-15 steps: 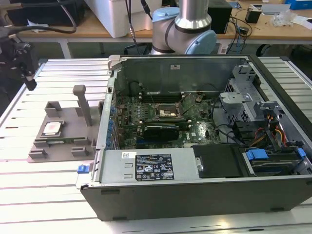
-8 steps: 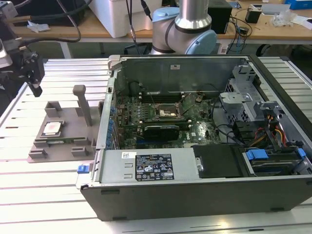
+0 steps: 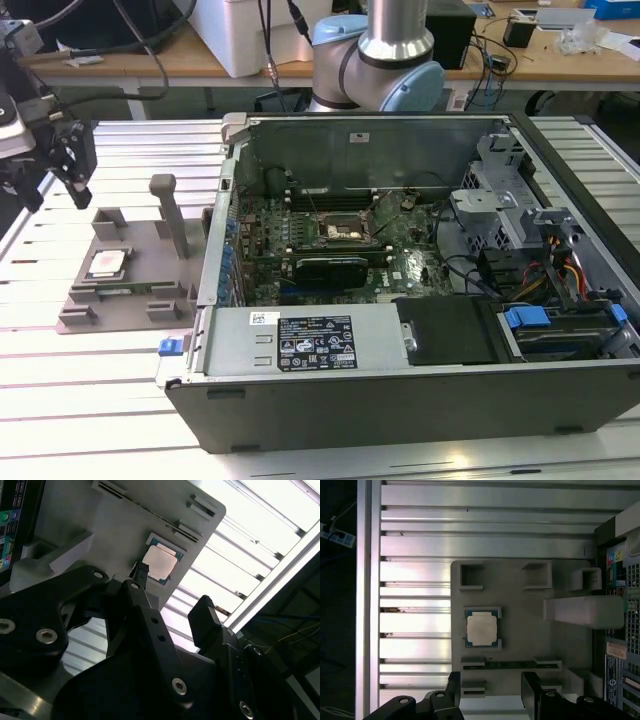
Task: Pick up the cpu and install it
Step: 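Pick up the cpu and move it towards the insertion slot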
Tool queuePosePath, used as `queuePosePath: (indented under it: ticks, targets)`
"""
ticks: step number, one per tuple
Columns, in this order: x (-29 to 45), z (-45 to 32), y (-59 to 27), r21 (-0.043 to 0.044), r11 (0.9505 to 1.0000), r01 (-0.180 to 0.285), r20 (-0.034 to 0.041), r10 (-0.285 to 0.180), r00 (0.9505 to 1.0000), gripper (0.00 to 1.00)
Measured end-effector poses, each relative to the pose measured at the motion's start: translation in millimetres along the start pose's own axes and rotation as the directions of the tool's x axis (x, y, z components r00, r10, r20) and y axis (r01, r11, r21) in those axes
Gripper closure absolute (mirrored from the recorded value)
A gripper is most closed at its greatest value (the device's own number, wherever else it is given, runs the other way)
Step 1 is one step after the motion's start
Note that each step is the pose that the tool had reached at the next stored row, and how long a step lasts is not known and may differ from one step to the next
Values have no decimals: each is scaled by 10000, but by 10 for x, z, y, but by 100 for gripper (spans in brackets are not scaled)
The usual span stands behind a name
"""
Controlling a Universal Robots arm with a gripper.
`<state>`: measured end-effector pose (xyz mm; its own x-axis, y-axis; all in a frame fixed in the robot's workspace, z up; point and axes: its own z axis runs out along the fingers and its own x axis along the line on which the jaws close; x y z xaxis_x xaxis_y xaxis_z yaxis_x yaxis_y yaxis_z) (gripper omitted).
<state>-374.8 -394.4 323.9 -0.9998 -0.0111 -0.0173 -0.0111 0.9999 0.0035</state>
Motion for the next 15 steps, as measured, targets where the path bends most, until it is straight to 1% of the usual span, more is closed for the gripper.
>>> queuePosePath:
  ticks: [1,11,15]
  targets:
    - [1,44,0,-1,10000,25,0,-25,10000,40]
    - [4,259,8,-3,9999,170,-1,-170,9999,40]
    - [6,353,34,-4,9998,202,0,-202,9998,40]
